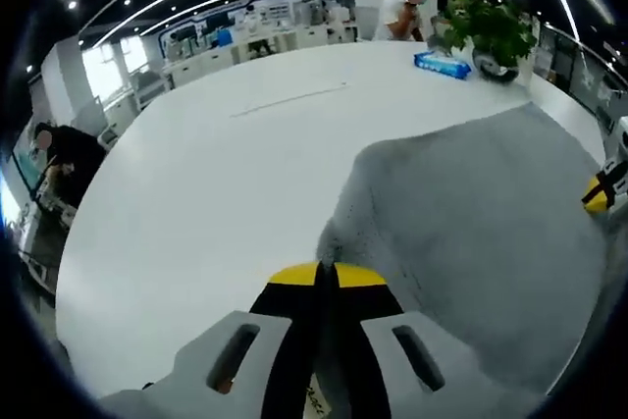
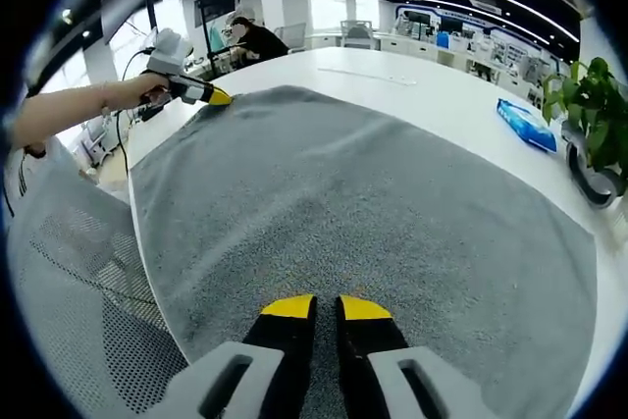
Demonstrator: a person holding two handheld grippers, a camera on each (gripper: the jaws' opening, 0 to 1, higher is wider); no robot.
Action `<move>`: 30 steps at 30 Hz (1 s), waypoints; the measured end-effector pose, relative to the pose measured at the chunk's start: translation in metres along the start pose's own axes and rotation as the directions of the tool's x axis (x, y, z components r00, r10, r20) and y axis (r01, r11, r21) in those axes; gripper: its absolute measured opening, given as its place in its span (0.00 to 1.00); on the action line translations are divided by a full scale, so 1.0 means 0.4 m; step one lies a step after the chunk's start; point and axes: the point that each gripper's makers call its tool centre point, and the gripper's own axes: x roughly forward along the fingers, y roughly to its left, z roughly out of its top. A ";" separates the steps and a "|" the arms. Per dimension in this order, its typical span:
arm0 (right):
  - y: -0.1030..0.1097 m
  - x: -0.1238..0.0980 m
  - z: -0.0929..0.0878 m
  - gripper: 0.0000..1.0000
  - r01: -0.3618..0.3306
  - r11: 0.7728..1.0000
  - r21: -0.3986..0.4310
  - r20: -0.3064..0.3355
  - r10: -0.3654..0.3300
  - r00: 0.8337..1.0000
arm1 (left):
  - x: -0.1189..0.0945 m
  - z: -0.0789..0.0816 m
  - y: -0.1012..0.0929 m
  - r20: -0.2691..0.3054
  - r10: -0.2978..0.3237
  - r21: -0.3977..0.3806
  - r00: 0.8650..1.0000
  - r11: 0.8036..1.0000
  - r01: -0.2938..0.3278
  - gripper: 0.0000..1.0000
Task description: Open the folded towel by lifting each exposed corner and separating the folded layers until the towel lies flat within the target outline without major curled edges
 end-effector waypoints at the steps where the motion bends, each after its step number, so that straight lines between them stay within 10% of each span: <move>1: 0.000 0.000 0.000 0.05 0.000 1.000 -0.001 0.000 0.000 1.000 | -0.008 0.006 -0.007 0.009 -0.004 0.000 1.000 1.000 0.004 0.02; 8: 0.000 0.001 0.000 0.05 -0.002 1.000 -0.004 0.000 0.002 1.000 | -0.070 0.031 -0.125 0.069 -0.073 0.053 0.995 0.996 0.069 0.02; 25: 0.001 0.006 0.000 0.05 -0.002 1.000 -0.017 -0.003 0.002 1.000 | -0.108 -0.057 -0.379 -0.014 -0.272 0.160 0.962 0.949 0.271 0.02; 30: 0.003 0.007 0.002 0.05 -0.003 1.000 -0.017 -0.003 0.003 1.000 | -0.119 -0.110 -0.447 -0.136 -0.365 0.225 0.921 0.894 0.387 0.02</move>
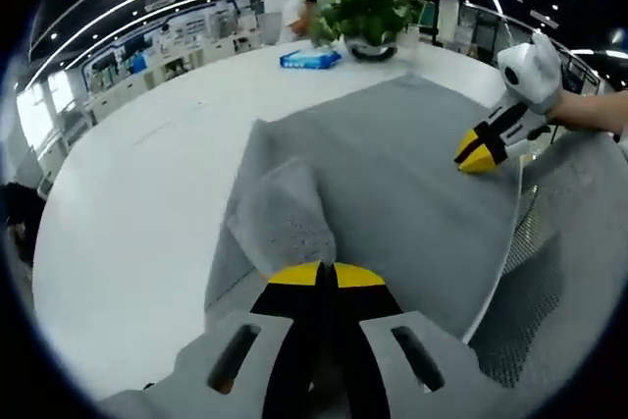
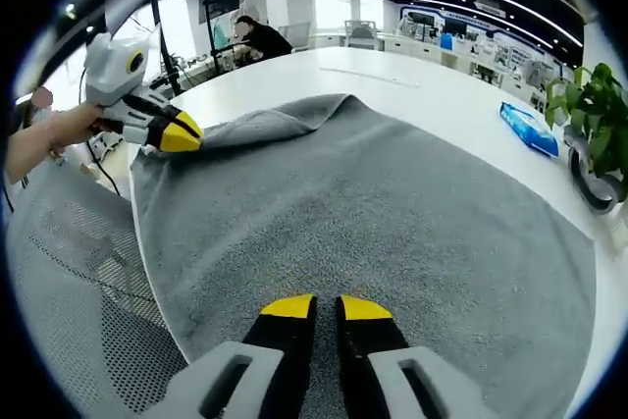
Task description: Open the folded towel by lifting each exposed corner and separating the folded layers until the towel lies flat within the target outline without major curled edges
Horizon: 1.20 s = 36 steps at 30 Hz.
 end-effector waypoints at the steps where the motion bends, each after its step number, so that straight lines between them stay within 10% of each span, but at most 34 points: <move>1: 0.000 0.000 0.000 0.05 0.000 1.000 0.001 0.000 0.000 1.000 | 0.002 -0.002 -0.004 -0.004 -0.007 0.002 1.000 1.000 0.007 0.02; 4: -0.001 0.002 0.000 0.05 -0.001 1.000 0.000 0.000 0.001 1.000 | 0.025 -0.035 -0.026 -0.069 -0.063 -0.015 0.996 0.998 0.063 0.02; 13: -0.001 0.003 0.001 0.05 -0.002 1.000 0.004 0.001 0.002 1.000 | 0.010 -0.001 -0.002 -0.027 -0.152 -0.119 0.988 0.982 0.148 0.07; 19: -0.002 0.004 0.001 0.05 -0.002 1.000 0.006 0.002 0.002 1.000 | 0.000 0.080 0.090 0.082 -0.082 -0.139 0.993 0.986 0.093 0.13; 25: -0.004 0.002 0.000 0.05 -0.002 1.000 0.011 0.004 0.002 1.000 | 0.048 0.102 0.200 0.074 0.025 -0.130 0.997 0.991 -0.015 0.13; 36: -0.004 -0.004 0.001 0.04 -0.004 1.000 0.024 0.009 0.003 1.000 | 0.112 0.058 0.156 -0.023 -0.065 -0.048 0.998 0.997 0.064 0.06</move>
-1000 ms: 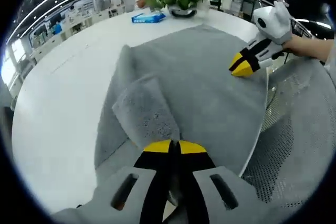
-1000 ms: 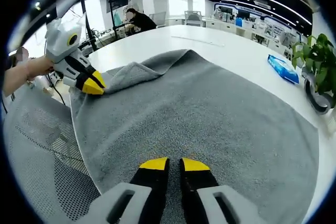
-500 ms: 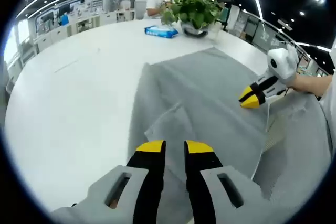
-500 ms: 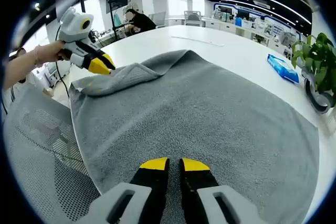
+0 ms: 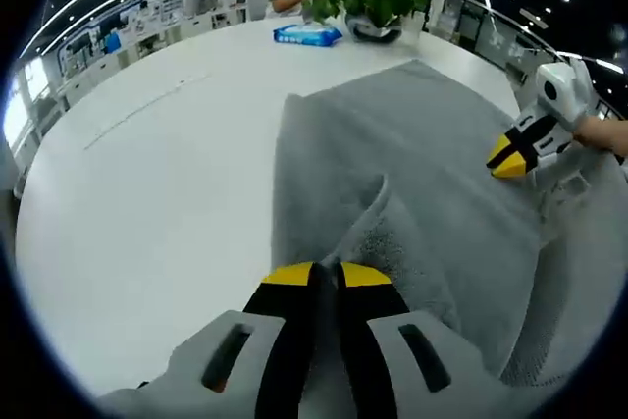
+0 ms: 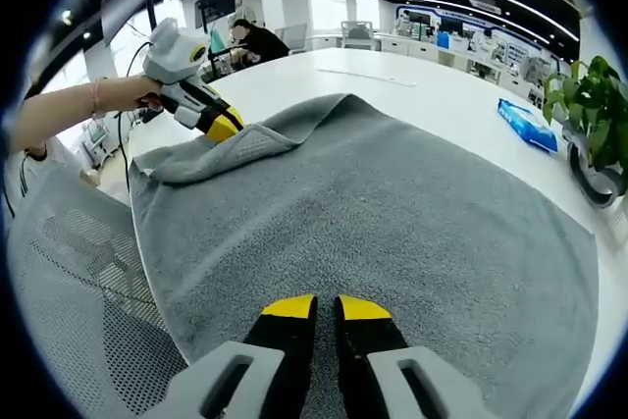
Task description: Open the folded towel by lifting each exposed corner and separating the folded layers until the towel lies flat within the target outline without major curled edges
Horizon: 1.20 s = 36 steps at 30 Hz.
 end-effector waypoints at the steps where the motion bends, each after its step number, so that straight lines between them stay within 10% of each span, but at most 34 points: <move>1: 0.000 0.000 0.000 0.04 0.000 1.000 0.000 0.000 0.000 1.000 | 0.000 0.001 0.000 -0.002 0.001 -0.003 1.000 1.000 -0.001 0.06; 12: 0.001 -0.002 0.002 0.04 0.000 1.000 -0.002 0.002 0.000 1.000 | -0.101 0.053 0.077 0.089 0.073 -0.045 0.993 0.997 -0.069 0.04; 20: 0.002 -0.002 0.001 0.05 0.000 1.000 -0.009 0.002 0.000 1.000 | -0.195 0.030 0.285 0.036 0.234 -0.021 0.972 0.972 -0.233 0.04; 36: 0.001 -0.002 0.002 0.05 0.004 1.000 -0.013 0.011 -0.004 1.000 | -0.171 -0.007 0.467 -0.045 0.316 -0.006 0.948 0.948 -0.317 0.04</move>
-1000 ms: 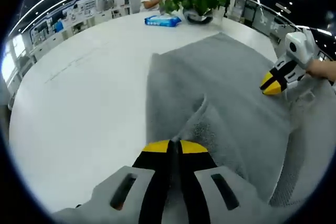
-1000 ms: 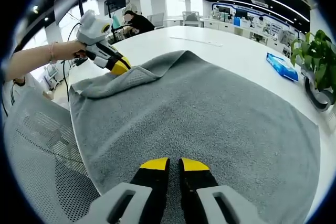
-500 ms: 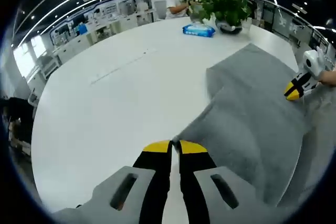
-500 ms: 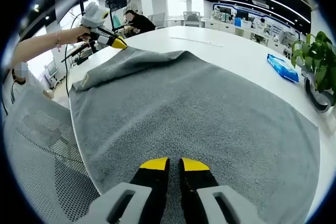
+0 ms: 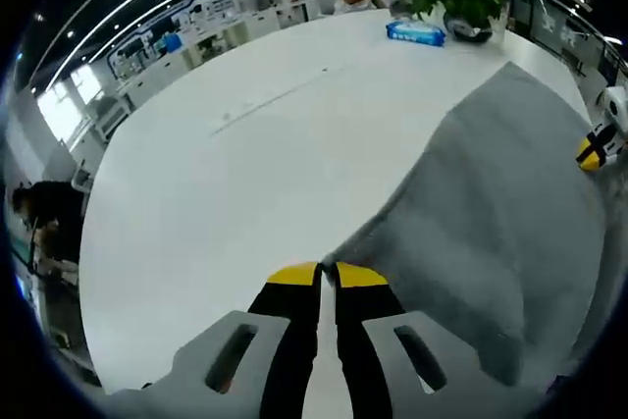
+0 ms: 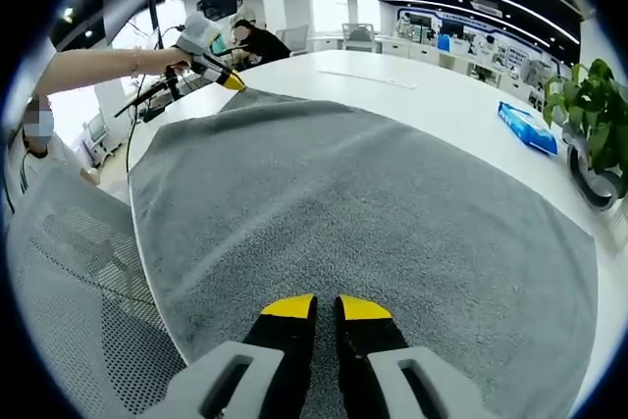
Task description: Open the folded towel by lifting each exposed corner and separating the folded layers until the towel lies flat within the target outline without major curled edges
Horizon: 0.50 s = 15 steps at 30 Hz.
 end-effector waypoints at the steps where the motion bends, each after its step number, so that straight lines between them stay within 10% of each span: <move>1: 0.000 0.000 0.000 0.05 0.001 1.000 -0.002 0.001 -0.001 1.000 | 0.006 0.000 0.003 -0.005 -0.002 -0.003 1.000 1.000 0.002 0.04; 15: -0.001 0.001 0.003 0.05 0.005 1.000 -0.007 0.008 -0.005 1.000 | 0.091 0.005 0.085 -0.041 0.042 -0.011 0.998 0.999 -0.042 0.04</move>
